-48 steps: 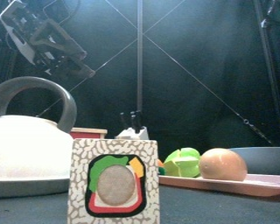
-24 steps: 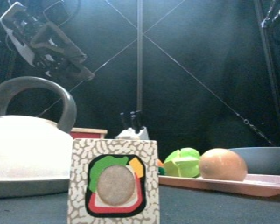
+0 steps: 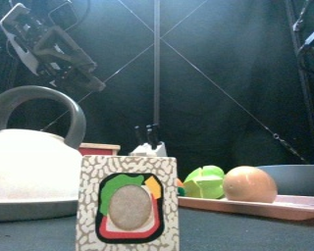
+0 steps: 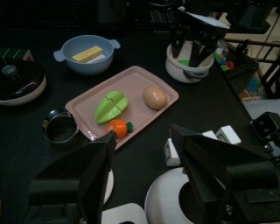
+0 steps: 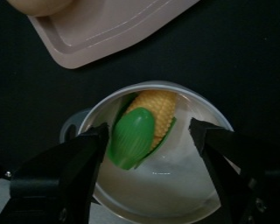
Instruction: Grab corn
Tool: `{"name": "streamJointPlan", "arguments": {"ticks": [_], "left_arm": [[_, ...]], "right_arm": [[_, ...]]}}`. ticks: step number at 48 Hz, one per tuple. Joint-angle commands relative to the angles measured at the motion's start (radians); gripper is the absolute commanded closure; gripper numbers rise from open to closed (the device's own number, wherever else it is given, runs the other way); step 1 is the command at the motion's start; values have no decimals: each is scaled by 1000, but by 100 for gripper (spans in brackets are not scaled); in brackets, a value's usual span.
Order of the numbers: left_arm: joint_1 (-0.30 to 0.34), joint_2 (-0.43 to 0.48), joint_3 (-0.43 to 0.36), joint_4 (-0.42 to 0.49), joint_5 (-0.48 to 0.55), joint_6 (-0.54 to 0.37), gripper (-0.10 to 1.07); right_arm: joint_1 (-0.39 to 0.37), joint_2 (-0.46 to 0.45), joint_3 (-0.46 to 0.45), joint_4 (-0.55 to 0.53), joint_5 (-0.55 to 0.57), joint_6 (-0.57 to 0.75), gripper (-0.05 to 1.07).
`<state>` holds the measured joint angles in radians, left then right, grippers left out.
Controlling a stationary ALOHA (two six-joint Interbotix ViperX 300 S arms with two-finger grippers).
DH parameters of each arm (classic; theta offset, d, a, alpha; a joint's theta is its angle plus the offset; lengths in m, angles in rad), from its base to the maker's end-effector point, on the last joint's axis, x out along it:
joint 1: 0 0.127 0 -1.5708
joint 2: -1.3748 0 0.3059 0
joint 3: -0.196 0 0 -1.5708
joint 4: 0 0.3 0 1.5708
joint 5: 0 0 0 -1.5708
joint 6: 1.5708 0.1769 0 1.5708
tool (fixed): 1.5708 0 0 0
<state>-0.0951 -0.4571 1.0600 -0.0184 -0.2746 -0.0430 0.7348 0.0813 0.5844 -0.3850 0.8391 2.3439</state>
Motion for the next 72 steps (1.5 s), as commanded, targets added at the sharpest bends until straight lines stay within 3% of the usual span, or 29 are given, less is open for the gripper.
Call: {"name": "streamJointPlan", "arguments": {"ticks": [1, 20, 38, 56, 72], "left_arm": [[2, -2, -11, -2, -9, 0, 9], [3, -2, -9, -2, -9, 0, 9], [2, -2, -8, -2, -9, 0, 9], [2, -3, -8, -2, -9, 0, 9], [2, -2, -8, -2, -8, 0, 9]], "right_arm": [[-8, -8, -5, 3, -25, 3, 0], [-21, 14, 6, 6, -43, -6, 3], [-26, 11, 2, 2, -54, -11, 22], [-20, -67, -18, -17, -6, -29, 22], [-18, -81, -26, -28, 18, -44, 22]]}}
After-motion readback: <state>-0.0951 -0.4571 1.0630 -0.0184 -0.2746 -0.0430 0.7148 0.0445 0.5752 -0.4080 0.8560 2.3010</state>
